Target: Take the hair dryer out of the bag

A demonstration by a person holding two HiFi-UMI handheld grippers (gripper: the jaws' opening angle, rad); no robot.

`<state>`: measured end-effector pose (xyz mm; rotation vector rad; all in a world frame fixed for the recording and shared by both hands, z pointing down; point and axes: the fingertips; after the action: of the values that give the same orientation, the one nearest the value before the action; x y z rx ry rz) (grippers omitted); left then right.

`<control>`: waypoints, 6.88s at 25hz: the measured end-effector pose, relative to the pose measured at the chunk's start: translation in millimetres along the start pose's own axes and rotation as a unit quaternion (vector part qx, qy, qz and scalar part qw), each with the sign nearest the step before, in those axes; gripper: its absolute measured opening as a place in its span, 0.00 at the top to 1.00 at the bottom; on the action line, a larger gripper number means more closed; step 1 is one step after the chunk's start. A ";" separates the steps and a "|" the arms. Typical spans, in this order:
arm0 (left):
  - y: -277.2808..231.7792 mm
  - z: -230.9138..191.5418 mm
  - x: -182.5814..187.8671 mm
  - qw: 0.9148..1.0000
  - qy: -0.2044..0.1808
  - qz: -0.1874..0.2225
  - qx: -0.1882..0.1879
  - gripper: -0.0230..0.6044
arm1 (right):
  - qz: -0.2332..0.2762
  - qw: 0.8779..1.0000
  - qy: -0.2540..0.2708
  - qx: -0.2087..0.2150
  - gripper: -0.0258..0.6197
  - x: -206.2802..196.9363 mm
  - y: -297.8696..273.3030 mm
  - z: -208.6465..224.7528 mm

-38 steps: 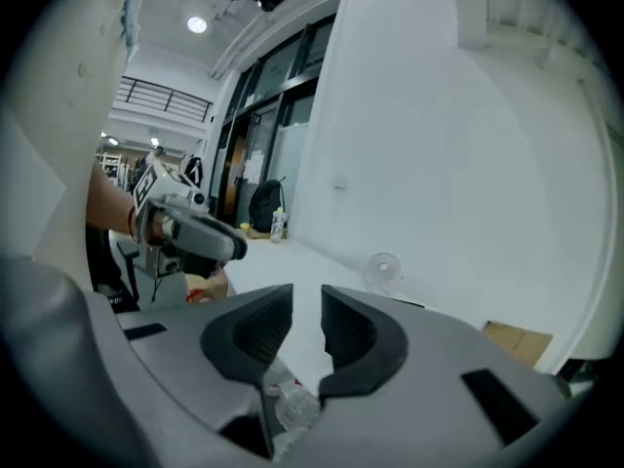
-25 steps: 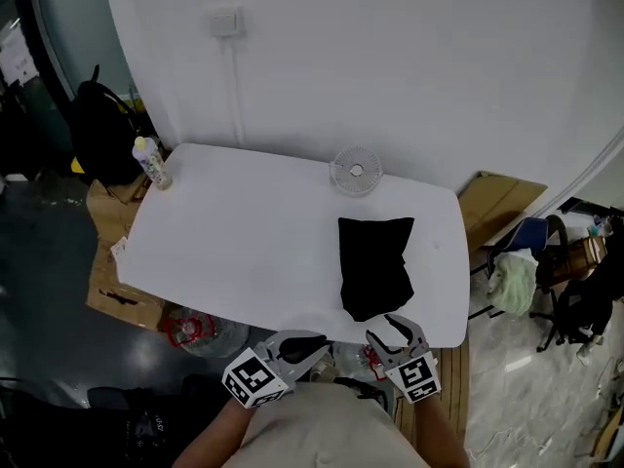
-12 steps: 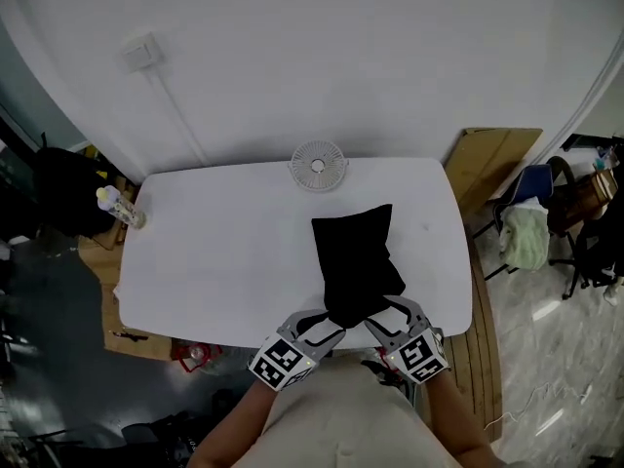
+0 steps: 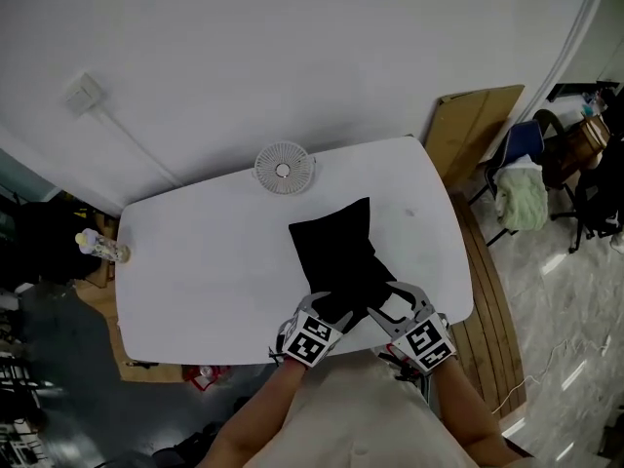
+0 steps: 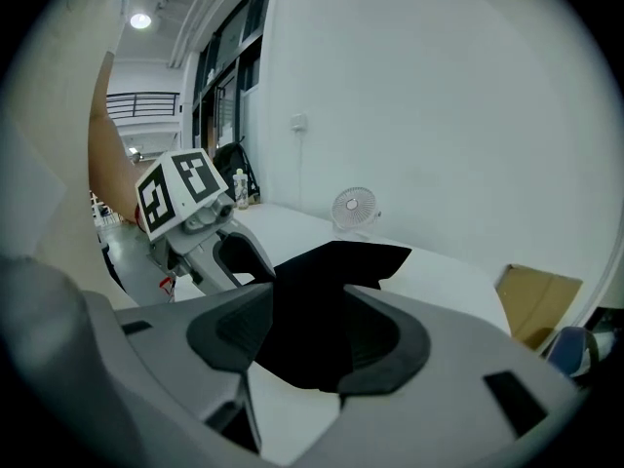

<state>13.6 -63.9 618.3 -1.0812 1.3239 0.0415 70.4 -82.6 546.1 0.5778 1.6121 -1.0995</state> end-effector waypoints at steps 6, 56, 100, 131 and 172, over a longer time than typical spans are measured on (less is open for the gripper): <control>-8.4 -1.6 2.6 0.997 0.033 -0.037 -0.053 0.93 | -0.001 1.000 -0.019 -0.016 0.60 -4.7 -6.6 12.9; -28.2 -111.6 71.8 0.990 0.137 -0.025 -0.028 0.93 | -0.200 0.939 -0.265 -0.093 0.60 -74.2 -100.9 25.2; -12.4 -139.2 -34.3 0.988 -0.005 -0.119 -0.096 0.77 | -0.270 0.945 -0.161 0.088 0.66 -105.1 -77.2 3.2; 199.9 -220.4 -125.4 0.861 0.378 0.007 0.340 0.93 | -0.233 0.955 -0.134 0.129 0.67 -73.2 -78.2 -0.4; 197.5 -175.4 -166.1 0.848 0.420 -0.018 0.322 0.93 | -0.051 0.907 -0.388 -0.155 0.68 -36.3 -136.4 74.2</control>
<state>-285.4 18.6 653.4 -0.5189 1.8883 -0.9447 8.2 -204.5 627.9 -0.1647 1.0714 -0.9466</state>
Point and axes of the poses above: the fingertips, and each gripper's own axes: y backward along the fingers, z to its right, x out of its top, and after that the axes turned 10 degrees about z, right-handed
